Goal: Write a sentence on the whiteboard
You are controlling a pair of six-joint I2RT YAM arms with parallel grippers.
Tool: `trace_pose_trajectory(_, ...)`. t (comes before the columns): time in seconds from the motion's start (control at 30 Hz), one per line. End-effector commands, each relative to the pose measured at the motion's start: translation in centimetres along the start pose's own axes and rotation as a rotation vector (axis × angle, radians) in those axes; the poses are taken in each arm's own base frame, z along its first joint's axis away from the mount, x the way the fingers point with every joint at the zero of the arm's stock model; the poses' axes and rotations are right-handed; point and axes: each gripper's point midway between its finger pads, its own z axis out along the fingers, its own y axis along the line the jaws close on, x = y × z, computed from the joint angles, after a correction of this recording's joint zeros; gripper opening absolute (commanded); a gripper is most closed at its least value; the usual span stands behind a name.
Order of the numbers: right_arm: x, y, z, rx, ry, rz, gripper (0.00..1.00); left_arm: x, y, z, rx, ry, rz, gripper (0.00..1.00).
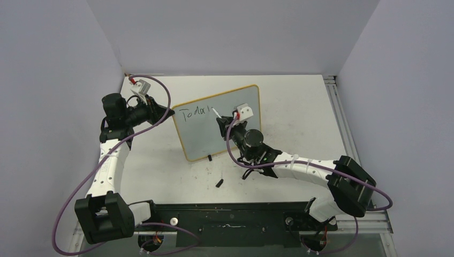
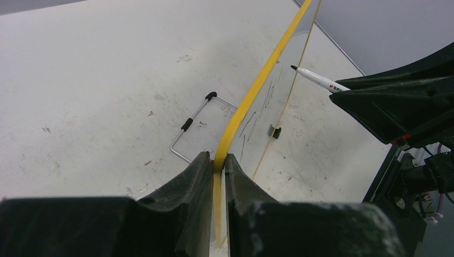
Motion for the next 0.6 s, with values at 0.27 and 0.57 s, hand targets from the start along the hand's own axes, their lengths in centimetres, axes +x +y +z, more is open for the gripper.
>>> trace_pose_trajectory(0.27,-1.0,-0.2,1.1,0.007,-0.044,-0.002,0.05,-0.8,-0.2,-0.3,0.007,-0.022,0.027,0.00)
trace_pose_trajectory(0.57,1.4,0.7,0.5,-0.019,0.017,-0.002,0.05,-0.8,-0.2,-0.3,0.008,-0.022,0.027,0.00)
